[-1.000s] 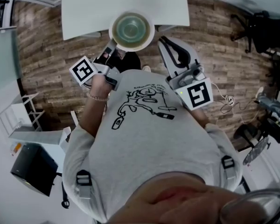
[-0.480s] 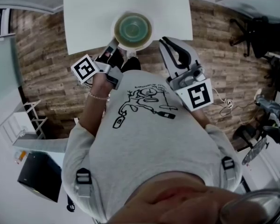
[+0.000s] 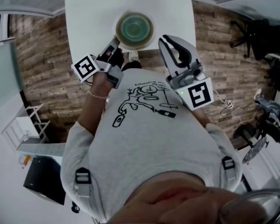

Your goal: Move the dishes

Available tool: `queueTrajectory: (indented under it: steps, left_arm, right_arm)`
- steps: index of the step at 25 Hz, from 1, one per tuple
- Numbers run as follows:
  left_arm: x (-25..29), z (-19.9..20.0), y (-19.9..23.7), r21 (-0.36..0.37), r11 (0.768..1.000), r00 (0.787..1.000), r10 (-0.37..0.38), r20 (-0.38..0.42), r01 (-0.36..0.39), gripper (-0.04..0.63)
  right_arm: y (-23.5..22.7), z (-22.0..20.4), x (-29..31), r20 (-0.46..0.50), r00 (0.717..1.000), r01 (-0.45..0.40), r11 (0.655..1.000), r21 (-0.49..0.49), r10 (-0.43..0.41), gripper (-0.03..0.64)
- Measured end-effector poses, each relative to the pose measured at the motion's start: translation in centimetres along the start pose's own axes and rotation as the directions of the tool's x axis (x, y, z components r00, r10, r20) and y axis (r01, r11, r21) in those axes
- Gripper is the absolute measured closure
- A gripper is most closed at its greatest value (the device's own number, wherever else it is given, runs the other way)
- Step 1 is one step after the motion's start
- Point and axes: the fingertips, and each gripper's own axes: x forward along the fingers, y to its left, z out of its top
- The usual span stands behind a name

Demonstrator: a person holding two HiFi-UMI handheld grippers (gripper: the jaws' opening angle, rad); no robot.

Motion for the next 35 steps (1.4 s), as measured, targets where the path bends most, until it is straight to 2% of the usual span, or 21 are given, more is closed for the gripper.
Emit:
queueTrajectory:
  steps: [12, 20, 25, 31, 35]
  left_arm:
    - [0.7, 0.7, -0.1, -0.004, 1.000, 0.999, 0.005, -0.044, -0.005, 0.583]
    - [1.6, 1.0, -0.7, -0.003, 1.000, 0.999, -0.004, -0.044, 0.004, 0.583]
    - [1.8, 0.5, -1.6, -0.005, 1.000, 0.999, -0.008, -0.032, 0.008, 0.583]
    - [2.4, 0.2, -2.0, -0.008, 1.000, 1.000, -0.017, -0.010, 0.017, 0.583]
    - [4.9, -1.1, -2.4, -0.008, 1.000, 1.000, -0.011, -0.002, 0.011, 0.583]
  right_arm:
    - [0.0, 0.8, 1.3, 0.014, 1.000, 0.013, 1.000, 0.002, -0.013, 0.566]
    - [-0.2, 0.8, 2.5, 0.007, 1.000, -0.029, 0.999, 0.020, 0.029, 0.407]
    - [-0.5, 0.9, 2.8, -0.003, 0.998, -0.064, 0.998, 0.011, 0.064, 0.332]
    - [-1.0, 0.3, 4.1, -0.028, 0.993, -0.114, 0.993, 0.010, 0.114, 0.275]
    - [-3.5, -0.3, 3.8, -0.039, 0.989, -0.141, 0.990, 0.009, 0.141, 0.261]
